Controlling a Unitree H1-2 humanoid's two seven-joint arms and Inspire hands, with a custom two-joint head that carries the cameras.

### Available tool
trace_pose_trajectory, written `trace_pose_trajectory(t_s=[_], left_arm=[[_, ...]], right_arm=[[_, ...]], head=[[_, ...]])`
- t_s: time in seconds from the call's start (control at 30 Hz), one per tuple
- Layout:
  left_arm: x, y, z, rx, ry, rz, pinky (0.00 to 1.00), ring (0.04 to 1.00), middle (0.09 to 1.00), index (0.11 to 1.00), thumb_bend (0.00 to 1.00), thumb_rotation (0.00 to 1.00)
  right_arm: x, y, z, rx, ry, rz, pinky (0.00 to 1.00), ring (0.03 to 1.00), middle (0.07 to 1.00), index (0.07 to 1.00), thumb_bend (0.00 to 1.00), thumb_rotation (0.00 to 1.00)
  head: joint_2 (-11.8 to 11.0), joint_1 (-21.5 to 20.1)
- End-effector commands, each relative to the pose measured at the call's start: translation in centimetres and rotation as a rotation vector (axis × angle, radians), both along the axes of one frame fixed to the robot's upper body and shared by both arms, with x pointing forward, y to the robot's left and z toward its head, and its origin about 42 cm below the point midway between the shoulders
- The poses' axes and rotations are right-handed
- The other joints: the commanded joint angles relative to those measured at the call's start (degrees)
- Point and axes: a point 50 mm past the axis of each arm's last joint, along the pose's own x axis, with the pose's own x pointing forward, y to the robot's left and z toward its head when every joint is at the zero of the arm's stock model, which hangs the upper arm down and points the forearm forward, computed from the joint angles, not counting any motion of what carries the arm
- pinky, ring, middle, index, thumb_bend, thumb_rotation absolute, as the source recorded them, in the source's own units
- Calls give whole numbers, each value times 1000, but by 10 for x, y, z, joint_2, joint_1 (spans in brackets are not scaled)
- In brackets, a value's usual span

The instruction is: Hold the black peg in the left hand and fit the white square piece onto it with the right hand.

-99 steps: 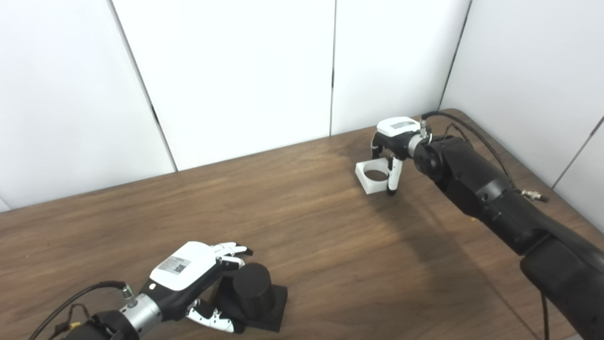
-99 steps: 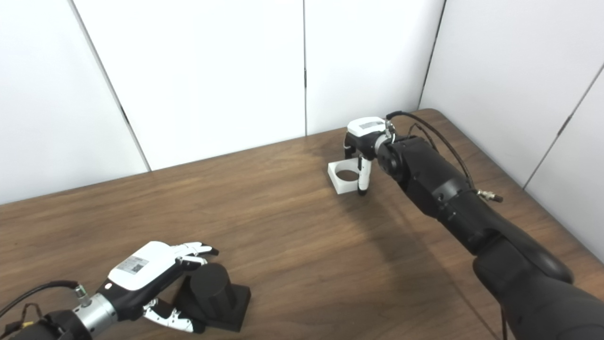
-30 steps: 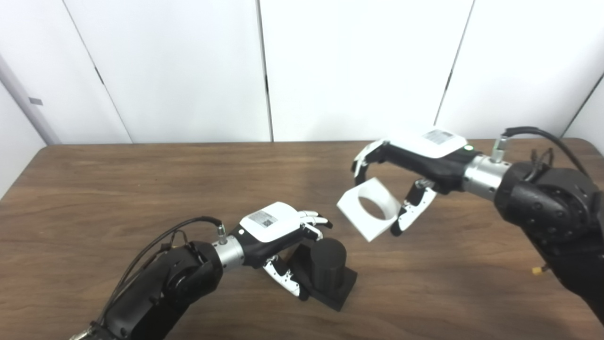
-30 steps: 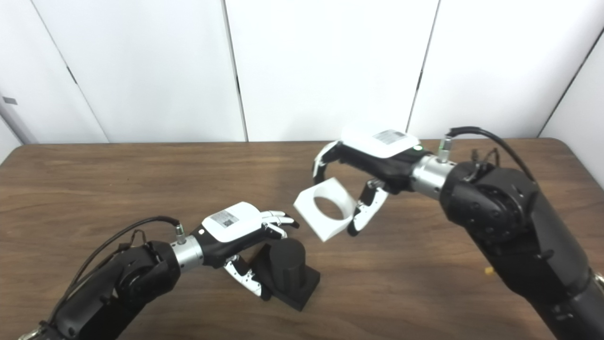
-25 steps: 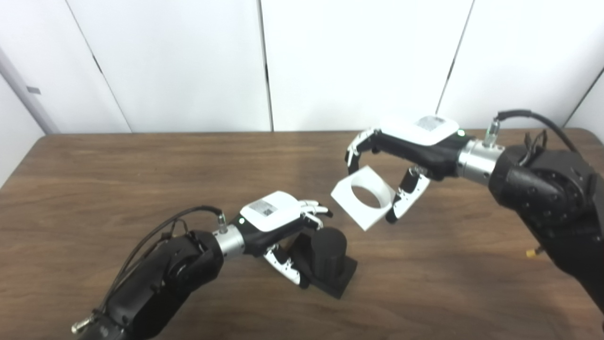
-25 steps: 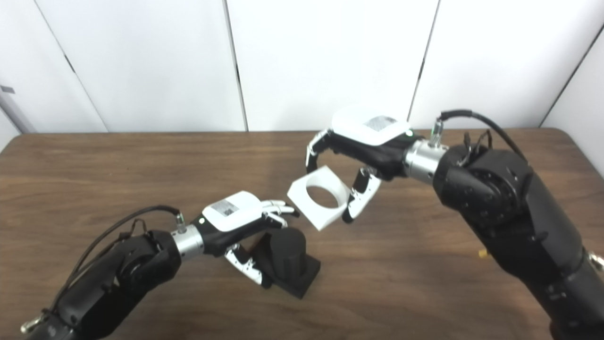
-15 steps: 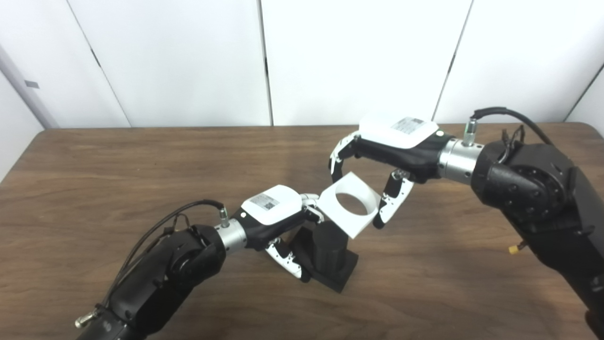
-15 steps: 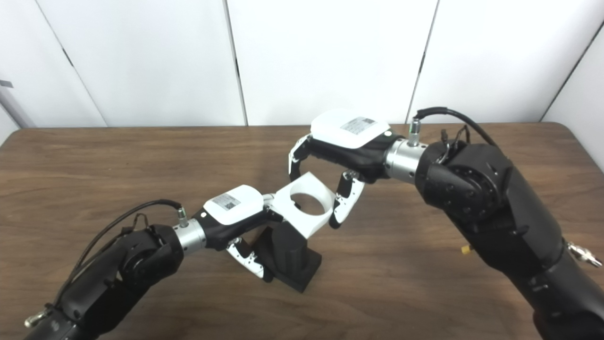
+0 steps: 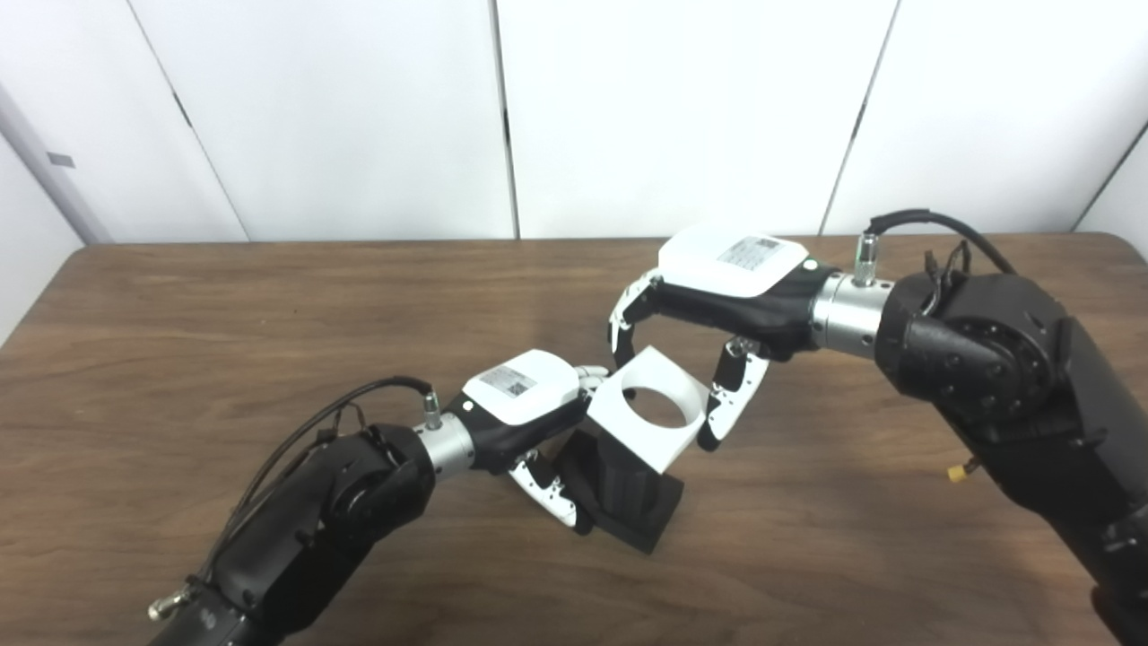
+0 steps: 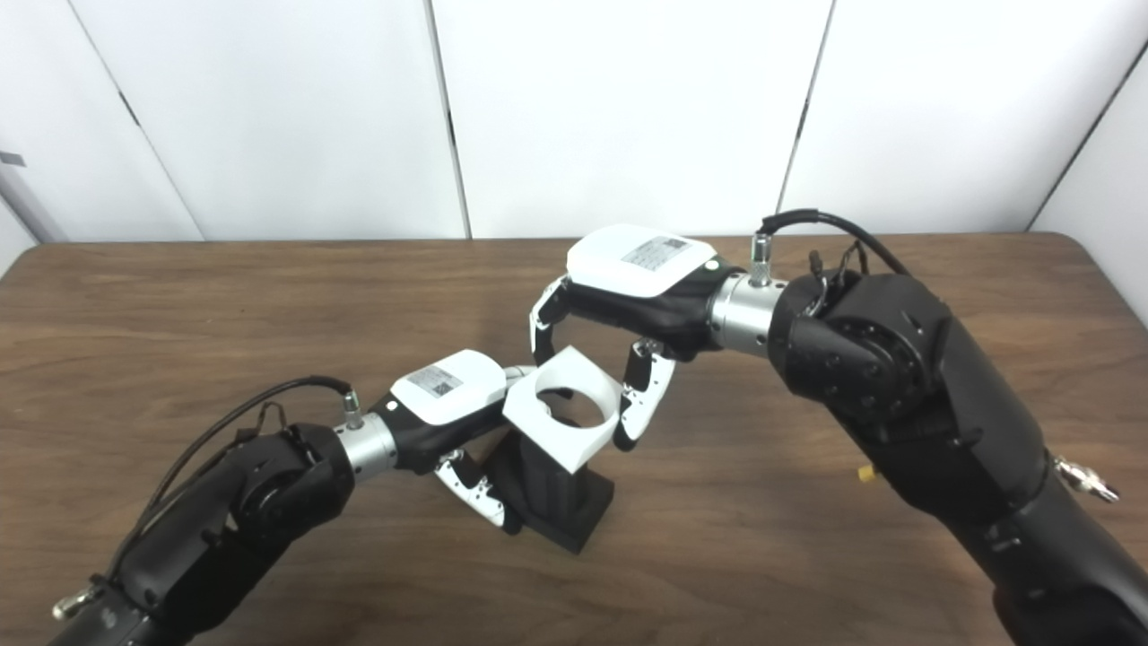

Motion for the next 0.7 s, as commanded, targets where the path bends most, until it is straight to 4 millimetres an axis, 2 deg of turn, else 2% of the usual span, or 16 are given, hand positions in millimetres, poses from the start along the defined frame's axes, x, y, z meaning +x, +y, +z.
trace_pose_trajectory(t_s=[0.0,0.67], left_arm=[[-5,1,-22,101,89,10,715,932,910,492,523,73],[-7,-2,-19,95,93,12,720,939,911,492,523,74]], right_arm=[[2,5,18,15,-67,25,720,773,733,475,524,132],[10,8,4,-15,-35,49,701,767,738,478,524,133]], head=[[1,-1],[8,4]])
